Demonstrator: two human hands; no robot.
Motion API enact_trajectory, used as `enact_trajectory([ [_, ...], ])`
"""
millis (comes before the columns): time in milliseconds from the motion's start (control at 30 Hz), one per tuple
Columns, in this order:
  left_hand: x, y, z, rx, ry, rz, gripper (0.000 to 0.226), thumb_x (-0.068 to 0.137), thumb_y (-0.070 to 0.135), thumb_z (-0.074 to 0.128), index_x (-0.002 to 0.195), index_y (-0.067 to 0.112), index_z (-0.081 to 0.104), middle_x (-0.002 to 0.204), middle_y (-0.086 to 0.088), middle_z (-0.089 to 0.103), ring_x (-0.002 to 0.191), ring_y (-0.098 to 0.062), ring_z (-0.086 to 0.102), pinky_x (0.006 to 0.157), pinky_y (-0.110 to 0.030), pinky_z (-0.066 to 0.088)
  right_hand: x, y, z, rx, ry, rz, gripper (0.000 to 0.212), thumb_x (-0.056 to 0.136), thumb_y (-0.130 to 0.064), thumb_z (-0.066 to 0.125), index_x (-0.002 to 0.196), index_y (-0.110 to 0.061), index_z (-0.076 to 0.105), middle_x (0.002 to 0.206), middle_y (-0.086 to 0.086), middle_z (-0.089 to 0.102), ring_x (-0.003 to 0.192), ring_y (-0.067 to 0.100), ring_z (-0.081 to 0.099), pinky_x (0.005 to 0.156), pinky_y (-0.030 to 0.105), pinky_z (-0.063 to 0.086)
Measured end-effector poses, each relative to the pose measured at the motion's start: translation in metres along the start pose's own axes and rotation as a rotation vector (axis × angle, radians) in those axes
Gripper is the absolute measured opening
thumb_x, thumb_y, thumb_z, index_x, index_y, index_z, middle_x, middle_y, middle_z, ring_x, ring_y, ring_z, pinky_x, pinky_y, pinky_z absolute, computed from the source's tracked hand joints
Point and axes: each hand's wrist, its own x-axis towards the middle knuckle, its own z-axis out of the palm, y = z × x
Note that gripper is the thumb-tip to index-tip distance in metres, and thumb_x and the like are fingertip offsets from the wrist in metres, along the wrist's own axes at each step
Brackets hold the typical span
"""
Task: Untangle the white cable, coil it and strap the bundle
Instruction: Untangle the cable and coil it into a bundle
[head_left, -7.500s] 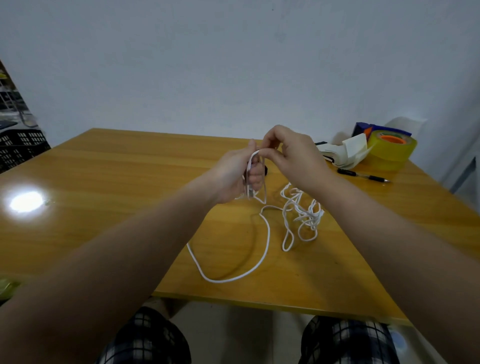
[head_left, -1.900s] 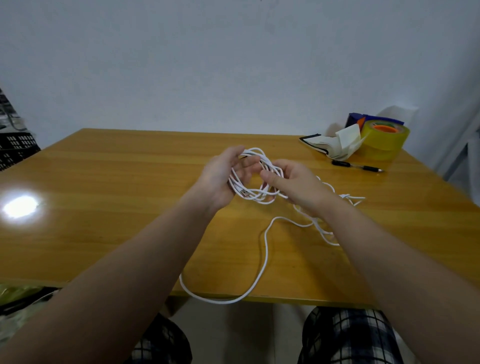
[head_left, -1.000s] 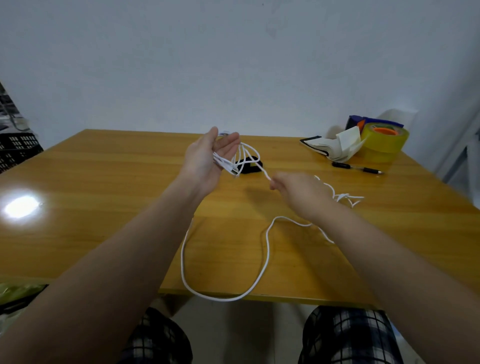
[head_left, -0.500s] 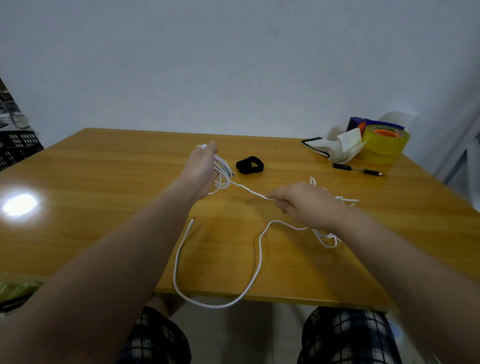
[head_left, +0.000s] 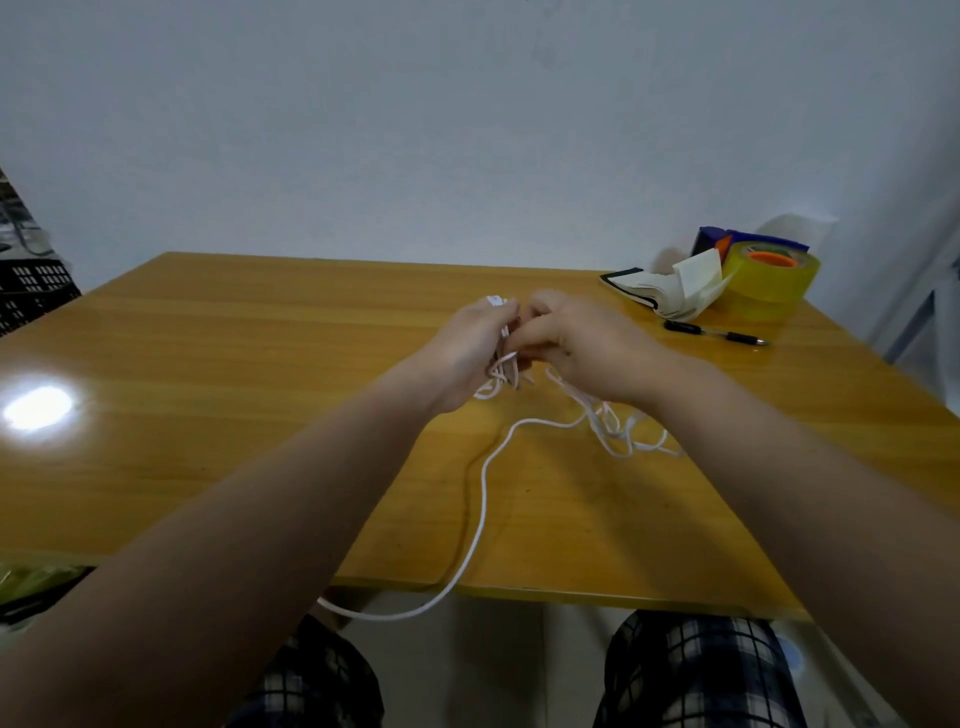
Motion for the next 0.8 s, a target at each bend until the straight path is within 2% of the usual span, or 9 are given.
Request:
enact_trajectory([
  [100,-0.004,0.003,0.005,0.048,-0.028,-0.011,0.026,0.099,0.012,0.039,0.082,0.001,0.056,0.061,-0.010,0.059,0.047,-0.020,0.058,0.050,-0.030,0.044,0.001,0.004,0.002,0.066,0.075,0.014,0.019,0.090,-0.012,0.057,0.098,-0.020,0.072,0.085,-0.008,0.049,0.081,0.013,0.049,0.072,0.037,0.046],
  [167,-0.002,0.002,0.004,0.078,-0.028,-0.021,0.029,0.098,0.016,0.039,0.073,0.006,0.050,0.052,-0.005,0.053,0.041,-0.018,0.049,0.045,-0.026,0.037,0.001,0.003,0.002,0.132,0.140,0.081,0.009,0.088,-0.011,0.060,0.095,-0.016,0.063,0.078,-0.007,0.052,0.070,0.008,0.048,0.067,0.032,0.041],
  [267,-0.004,0.002,0.004,0.129,-0.085,-0.123,0.032,0.100,0.029,0.037,0.071,0.016,0.041,0.045,0.003,0.037,0.037,-0.012,0.030,0.041,-0.021,0.024,-0.002,0.007,-0.002,0.186,0.204,0.266,0.027,0.082,-0.030,0.069,0.091,-0.020,0.045,0.069,-0.007,0.055,0.061,0.006,0.049,0.057,0.024,0.037],
  [333,-0.007,0.003,0.002,0.286,-0.120,-0.140,0.036,0.100,0.036,0.035,0.067,0.020,0.038,0.046,0.007,0.026,0.038,-0.010,0.019,0.042,-0.021,0.013,-0.004,0.011,-0.002,0.005,0.178,0.342,0.034,0.077,-0.049,0.068,0.078,-0.020,0.050,0.062,-0.006,0.052,0.062,0.014,0.049,0.058,0.031,0.039],
  [400,-0.010,0.004,-0.003,0.487,-0.182,-0.085,0.040,0.097,0.048,0.040,0.071,0.018,0.039,0.051,0.005,0.023,0.042,-0.011,0.015,0.043,-0.023,0.011,-0.007,0.016,-0.001,-0.146,0.106,0.397,0.044,0.077,-0.057,0.063,0.060,-0.019,0.048,0.056,-0.004,0.046,0.058,0.017,0.045,0.055,0.031,0.036],
  [500,-0.014,0.002,-0.012,0.661,-0.230,-0.027,0.048,0.083,0.059,0.057,0.078,0.015,0.041,0.053,0.003,0.028,0.042,-0.011,0.022,0.040,-0.023,0.017,-0.013,0.027,0.001,0.075,-0.004,0.388,0.045,0.079,-0.045,0.068,0.055,-0.014,0.045,0.052,-0.001,0.041,0.054,0.017,0.039,0.053,0.028,0.028],
  [600,-0.012,-0.001,-0.026,0.646,-0.034,0.031,0.041,0.083,0.050,0.064,0.077,0.013,0.049,0.046,0.009,0.034,0.037,-0.007,0.029,0.039,-0.021,0.023,-0.024,0.039,-0.002,0.448,-0.057,0.395,0.036,0.078,-0.035,0.073,0.071,-0.003,0.057,0.059,0.004,0.046,0.052,0.011,0.041,0.050,0.025,0.032],
  [700,-0.002,-0.004,-0.049,0.614,0.324,0.078,0.039,0.087,0.050,0.059,0.070,0.015,0.052,0.048,0.005,0.040,0.043,-0.011,0.035,0.044,-0.027,0.028,-0.035,0.045,-0.002,0.486,0.095,0.445,0.023,0.090,-0.027,0.060,0.084,-0.005,0.065,0.056,-0.001,0.046,0.048,0.010,0.041,0.041,0.015,0.032],
  [800,0.001,-0.011,-0.061,0.591,0.410,0.042,0.043,0.089,0.050,0.057,0.065,0.016,0.046,0.052,0.001,0.039,0.048,-0.016,0.035,0.049,-0.032,0.027,-0.038,0.039,-0.002,0.527,0.166,0.432,0.023,0.096,-0.022,0.051,0.086,-0.009,0.068,0.056,0.001,0.045,0.052,0.017,0.041,0.043,0.015,0.032],
])
